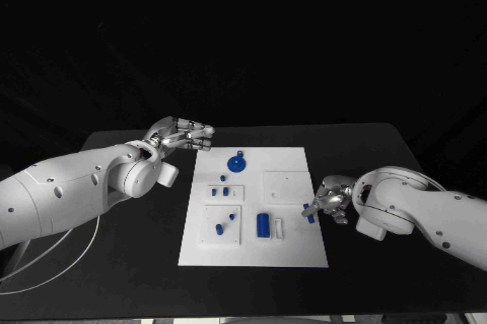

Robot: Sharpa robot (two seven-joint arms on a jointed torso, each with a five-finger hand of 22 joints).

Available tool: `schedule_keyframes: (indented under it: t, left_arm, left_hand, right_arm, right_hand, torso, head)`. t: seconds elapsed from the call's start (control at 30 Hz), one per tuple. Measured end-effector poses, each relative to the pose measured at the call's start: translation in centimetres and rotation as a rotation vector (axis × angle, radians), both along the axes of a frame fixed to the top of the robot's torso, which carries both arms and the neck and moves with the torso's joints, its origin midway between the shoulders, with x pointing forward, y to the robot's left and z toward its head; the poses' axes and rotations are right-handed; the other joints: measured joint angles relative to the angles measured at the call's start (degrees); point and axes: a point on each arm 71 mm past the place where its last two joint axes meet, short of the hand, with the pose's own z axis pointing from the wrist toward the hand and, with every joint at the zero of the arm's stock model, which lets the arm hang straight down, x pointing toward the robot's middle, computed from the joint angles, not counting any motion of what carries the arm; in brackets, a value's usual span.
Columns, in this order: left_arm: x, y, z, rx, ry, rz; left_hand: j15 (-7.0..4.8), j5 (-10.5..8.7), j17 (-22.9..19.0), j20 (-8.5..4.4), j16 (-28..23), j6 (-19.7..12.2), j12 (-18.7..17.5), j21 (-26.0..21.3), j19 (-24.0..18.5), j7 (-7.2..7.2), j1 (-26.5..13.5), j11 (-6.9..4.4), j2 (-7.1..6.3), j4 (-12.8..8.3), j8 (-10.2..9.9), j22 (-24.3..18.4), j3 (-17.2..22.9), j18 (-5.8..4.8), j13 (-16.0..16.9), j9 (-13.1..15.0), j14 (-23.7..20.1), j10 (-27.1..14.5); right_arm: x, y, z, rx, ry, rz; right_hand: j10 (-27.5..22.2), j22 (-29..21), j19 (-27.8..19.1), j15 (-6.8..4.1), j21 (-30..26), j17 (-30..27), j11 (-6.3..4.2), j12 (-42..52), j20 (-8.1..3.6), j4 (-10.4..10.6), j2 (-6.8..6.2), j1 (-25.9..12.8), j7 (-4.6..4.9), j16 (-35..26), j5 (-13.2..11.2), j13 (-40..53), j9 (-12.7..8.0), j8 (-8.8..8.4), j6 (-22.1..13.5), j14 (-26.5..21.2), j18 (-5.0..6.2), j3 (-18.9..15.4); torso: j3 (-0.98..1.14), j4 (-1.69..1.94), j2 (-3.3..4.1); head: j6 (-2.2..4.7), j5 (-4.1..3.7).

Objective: Assemble the parts on the task board

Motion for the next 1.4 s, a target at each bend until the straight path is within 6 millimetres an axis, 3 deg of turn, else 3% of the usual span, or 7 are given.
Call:
schedule_keyframes:
  t: [0.3, 0.6, 0.93, 1.4]
  left_arm:
    - [0.0, -0.1, 0.0, 0.000, 0.001, -0.002]
    - [0.0, -0.2, 0.0, 0.000, 0.002, -0.005]
    - [0.0, -0.3, 0.0, -0.001, 0.003, -0.007]
    - [0.0, -0.4, 0.0, -0.001, 0.005, -0.011]
  left_hand:
    - [0.00, 0.00, 0.00, 0.00, 0.00, 0.00, 0.00, 0.00, 0.00, 0.00, 0.00, 0.00, 0.00, 0.00, 0.00, 0.00, 0.00, 0.00, 0.00, 0.00, 0.00, 0.00]
    - [0.00, 0.00, 0.00, 0.00, 0.00, 0.00, 0.00, 0.00, 0.00, 0.00, 0.00, 0.00, 0.00, 0.00, 0.00, 0.00, 0.00, 0.00, 0.00, 0.00, 0.00, 0.00]
    - [0.00, 0.00, 0.00, 0.00, 0.00, -0.21, 0.00, 0.00, 0.00, -0.21, 0.00, 0.00, 0.00, 0.00, 0.00, 0.00, 0.00, 0.00, 0.00, 0.00, 0.00, 0.00]
    - [0.00, 0.00, 0.00, 0.00, 0.00, -0.21, 0.00, 0.00, 0.00, -0.21, 0.00, 0.00, 0.00, 0.00, 0.00, 0.00, 0.00, 0.00, 0.00, 0.00, 0.00, 0.00]
  right_arm:
    - [-0.9, 2.9, -1.5, 0.038, 0.046, 0.042]
    - [-1.6, 5.1, -3.7, 0.028, 0.085, 0.074]
    - [-1.7, 6.3, -4.7, 0.005, 0.088, 0.088]
    - [-1.3, 6.4, -4.7, -0.005, 0.072, 0.083]
  right_hand:
    - [-0.01, 0.00, 0.00, 0.01, 0.00, -0.11, 0.02, 0.00, 0.00, 0.00, 0.00, 0.01, 0.02, 0.00, 0.00, -0.11, 0.07, -0.04, -0.02, -0.01, 0.00, 0.00]
    - [-0.02, 0.00, 0.00, 0.02, 0.00, -0.29, 0.04, 0.00, 0.00, 0.00, 0.01, 0.02, 0.08, -0.27, -0.01, -0.22, 0.05, -0.22, -0.08, -0.02, 0.00, 0.00]
    - [-0.07, 0.00, 0.00, -0.10, 0.00, -0.29, 0.16, 0.00, 0.00, -0.01, 0.01, 0.03, 0.16, -0.27, -0.02, -0.22, 0.12, 0.49, -0.15, -0.20, 0.00, -0.01]
    - [-0.04, 0.00, 0.00, -0.09, -0.22, -0.39, 0.20, 0.00, 0.00, 0.00, -0.01, 0.05, 0.17, -0.27, -0.24, -0.21, -0.03, 0.38, -0.16, -0.20, -0.01, 0.00]
  torso:
    - [-0.02, 0.04, 0.02]
    - [0.09, 0.05, 0.03]
    - [0.19, 0.02, 0.05]
    - [0.12, 0.00, 0.04]
  head:
    - [-0.13, 0.42]
    - [-0.24, 0.62]
    - [-0.35, 0.59]
    - [-0.46, 0.70]
